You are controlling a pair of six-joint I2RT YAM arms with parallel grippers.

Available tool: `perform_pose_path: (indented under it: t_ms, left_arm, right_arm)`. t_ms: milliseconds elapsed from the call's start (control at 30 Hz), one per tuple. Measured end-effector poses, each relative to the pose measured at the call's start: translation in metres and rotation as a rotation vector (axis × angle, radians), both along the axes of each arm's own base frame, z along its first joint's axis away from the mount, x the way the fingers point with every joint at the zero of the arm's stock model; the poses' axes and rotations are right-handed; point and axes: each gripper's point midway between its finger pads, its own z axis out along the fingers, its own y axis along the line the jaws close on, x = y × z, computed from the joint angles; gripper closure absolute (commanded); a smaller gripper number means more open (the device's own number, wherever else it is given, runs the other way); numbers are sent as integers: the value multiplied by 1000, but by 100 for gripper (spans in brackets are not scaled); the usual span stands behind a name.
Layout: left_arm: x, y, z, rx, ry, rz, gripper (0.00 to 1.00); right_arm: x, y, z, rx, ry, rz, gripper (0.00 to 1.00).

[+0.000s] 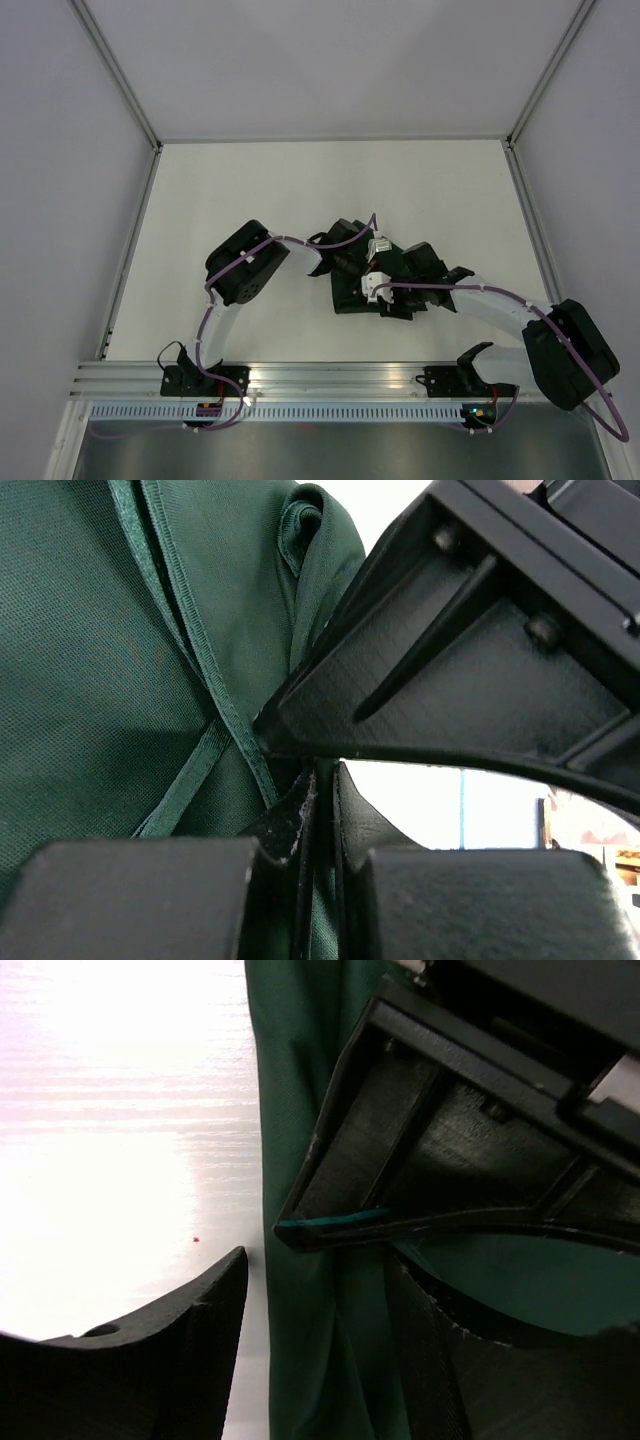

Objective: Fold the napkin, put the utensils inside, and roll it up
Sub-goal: Roll the napkin at the center of the board.

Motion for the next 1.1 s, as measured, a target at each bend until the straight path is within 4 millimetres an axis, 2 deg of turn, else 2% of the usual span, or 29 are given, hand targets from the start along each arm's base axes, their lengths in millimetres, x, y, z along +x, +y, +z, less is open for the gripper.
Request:
perform_pose_path:
  t_ms: [100, 167, 233, 267, 467, 567, 667, 700, 733, 833, 967, 1100]
  left_arm:
    - [0, 0, 0, 3, 5, 1, 95]
    - [0, 0, 0, 4, 6, 2, 94]
    - [1, 0, 0, 6, 9, 5, 92]
    - [2, 1, 1, 7, 11, 8, 92]
    - [9, 7, 2, 33, 13, 43, 87]
    - [14, 11, 3, 50, 6, 70, 83]
    - [20, 17, 4, 69, -13, 108, 71]
    - [23, 20, 6, 74, -22, 124, 63]
    - [26, 22, 7, 83, -31, 141, 60]
    - [35, 28, 13, 96, -51, 184, 57]
    - [57, 40, 15, 147, -99, 282, 57]
    - [78, 60, 20, 189, -160, 396, 57]
  right_arm:
    - [4, 4, -1, 7, 5, -9, 44]
    - [5, 6, -1, 7, 20, -12, 51]
    - [3, 7, -3, 5, 48, -13, 62]
    - [3, 8, -3, 2, 59, -13, 73]
    - [5, 11, -5, -10, 97, -11, 90]
    - [9, 14, -5, -12, 109, 1, 93]
    - [14, 18, -5, -8, 128, 13, 94]
    - [16, 19, -4, -3, 137, 19, 95]
    - [18, 20, -4, -1, 144, 21, 95]
    - [24, 20, -4, 10, 171, 22, 96]
    - [26, 19, -4, 19, 211, 24, 96]
    - [27, 19, -4, 24, 266, 26, 96]
